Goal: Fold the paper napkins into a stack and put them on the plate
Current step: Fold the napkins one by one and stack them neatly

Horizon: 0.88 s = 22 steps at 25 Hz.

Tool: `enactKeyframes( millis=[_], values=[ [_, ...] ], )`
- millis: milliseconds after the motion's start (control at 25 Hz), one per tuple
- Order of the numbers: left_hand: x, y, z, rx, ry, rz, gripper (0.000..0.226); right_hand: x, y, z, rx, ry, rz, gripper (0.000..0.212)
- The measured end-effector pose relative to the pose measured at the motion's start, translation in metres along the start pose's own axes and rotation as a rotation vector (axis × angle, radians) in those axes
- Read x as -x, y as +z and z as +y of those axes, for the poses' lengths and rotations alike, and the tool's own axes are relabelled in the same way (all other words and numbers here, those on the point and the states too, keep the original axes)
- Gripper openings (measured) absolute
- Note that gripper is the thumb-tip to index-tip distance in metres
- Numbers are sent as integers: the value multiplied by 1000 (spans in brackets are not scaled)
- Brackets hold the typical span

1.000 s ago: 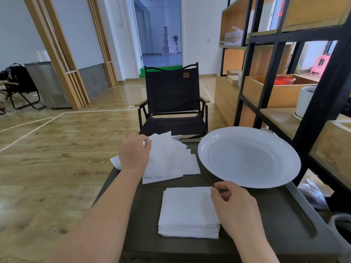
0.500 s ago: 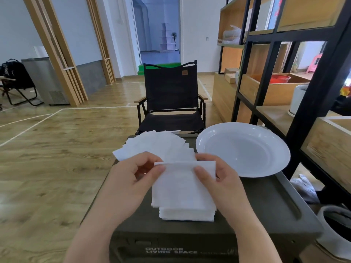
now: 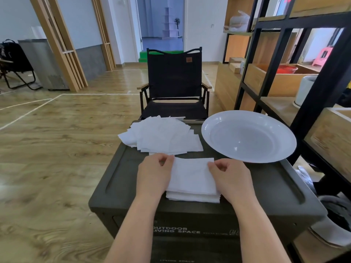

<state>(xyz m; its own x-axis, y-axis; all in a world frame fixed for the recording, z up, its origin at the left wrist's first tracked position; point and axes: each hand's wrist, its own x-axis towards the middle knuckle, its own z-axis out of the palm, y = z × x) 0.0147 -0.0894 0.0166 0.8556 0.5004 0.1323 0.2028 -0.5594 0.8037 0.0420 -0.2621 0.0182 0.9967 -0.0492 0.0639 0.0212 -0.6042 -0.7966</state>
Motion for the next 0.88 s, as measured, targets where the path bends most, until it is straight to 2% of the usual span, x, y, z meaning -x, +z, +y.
enactKeyframes(
  millis=[280,480,680,880],
  values=[
    [-3,9,-5,-108,16,11,21,-5,7,4,96,-38,71,14],
    [-4,12,-9,-118,4,-19,19,-5,6,7,180,15,95,21],
    [-2,14,-9,-225,27,19,17,-2,11,6,240,53,69,7],
    [-4,18,-3,-272,110,109,16,0,9,5,155,28,119,27]
  ],
)
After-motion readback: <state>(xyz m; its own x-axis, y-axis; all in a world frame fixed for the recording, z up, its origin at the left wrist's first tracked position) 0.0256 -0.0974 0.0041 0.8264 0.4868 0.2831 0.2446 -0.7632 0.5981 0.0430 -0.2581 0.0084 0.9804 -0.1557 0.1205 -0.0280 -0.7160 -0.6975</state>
